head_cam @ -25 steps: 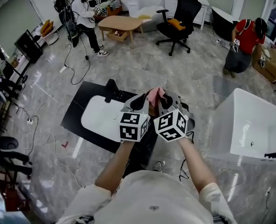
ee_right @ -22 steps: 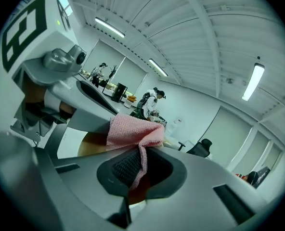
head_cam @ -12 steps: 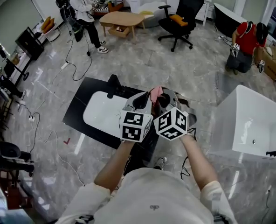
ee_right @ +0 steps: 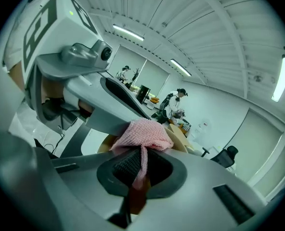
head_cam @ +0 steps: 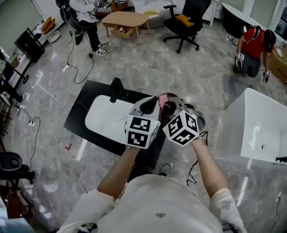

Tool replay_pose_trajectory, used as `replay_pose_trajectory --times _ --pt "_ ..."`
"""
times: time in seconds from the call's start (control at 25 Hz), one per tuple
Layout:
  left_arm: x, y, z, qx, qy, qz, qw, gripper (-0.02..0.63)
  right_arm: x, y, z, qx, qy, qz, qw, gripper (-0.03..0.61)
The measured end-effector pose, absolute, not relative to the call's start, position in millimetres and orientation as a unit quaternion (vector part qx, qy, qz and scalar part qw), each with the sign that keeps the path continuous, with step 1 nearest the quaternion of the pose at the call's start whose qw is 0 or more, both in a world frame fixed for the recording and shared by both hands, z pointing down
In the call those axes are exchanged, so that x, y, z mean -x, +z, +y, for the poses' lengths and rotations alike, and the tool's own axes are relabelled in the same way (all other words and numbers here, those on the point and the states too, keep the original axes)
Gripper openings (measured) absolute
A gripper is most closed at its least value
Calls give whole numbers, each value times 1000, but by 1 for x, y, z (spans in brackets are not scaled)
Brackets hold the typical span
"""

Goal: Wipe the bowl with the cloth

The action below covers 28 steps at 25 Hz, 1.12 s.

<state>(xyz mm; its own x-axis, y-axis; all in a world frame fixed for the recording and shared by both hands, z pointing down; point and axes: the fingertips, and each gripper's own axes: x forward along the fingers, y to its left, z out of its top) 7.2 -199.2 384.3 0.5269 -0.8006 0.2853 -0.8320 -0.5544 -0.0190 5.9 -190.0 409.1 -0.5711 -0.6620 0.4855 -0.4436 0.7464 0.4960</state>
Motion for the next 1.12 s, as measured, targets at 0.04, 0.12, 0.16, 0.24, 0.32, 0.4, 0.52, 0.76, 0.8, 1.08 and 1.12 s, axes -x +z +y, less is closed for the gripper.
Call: replay_pose_trajectory --times 0.04,0.12,0.16,0.24,0.32,0.4,0.52,0.76,0.8,1.08,1.12 --pt "-8 385 -200 -873 130 -466 62 28 -6 411 -189 -310 -155 -874 339 15" --pt "-10 385 -201 -874 128 -464 63 28 -5 416 -187 -295 -143 -882 340 15" --pt "-12 384 -202 -875 128 -464 61 29 -5 417 -185 -287 -139 -885 341 15" --pt "-15 381 -203 -876 127 -462 56 28 -5 422 -179 -269 -138 -887 348 15" --pt "-17 380 -203 -876 128 -462 53 29 -5 428 -174 -257 -145 -885 360 15" --pt "-19 382 -202 -877 127 -461 54 29 -8 433 -171 -252 -152 -881 370 15" --pt "-20 383 -202 -877 124 -461 57 29 -12 437 -169 -247 -151 -880 377 15" --pt "-18 384 -201 -876 123 -462 56 29 -25 444 -168 -249 -160 -870 394 15" --pt "-16 384 -201 -876 123 -462 57 28 -27 444 -169 -252 -168 -864 401 15" --pt "-13 383 -198 -874 120 -468 55 29 -47 437 -181 -288 -275 -794 459 15" --pt "-13 383 -198 -874 119 -468 54 28 -48 436 -182 -290 -289 -786 464 15"
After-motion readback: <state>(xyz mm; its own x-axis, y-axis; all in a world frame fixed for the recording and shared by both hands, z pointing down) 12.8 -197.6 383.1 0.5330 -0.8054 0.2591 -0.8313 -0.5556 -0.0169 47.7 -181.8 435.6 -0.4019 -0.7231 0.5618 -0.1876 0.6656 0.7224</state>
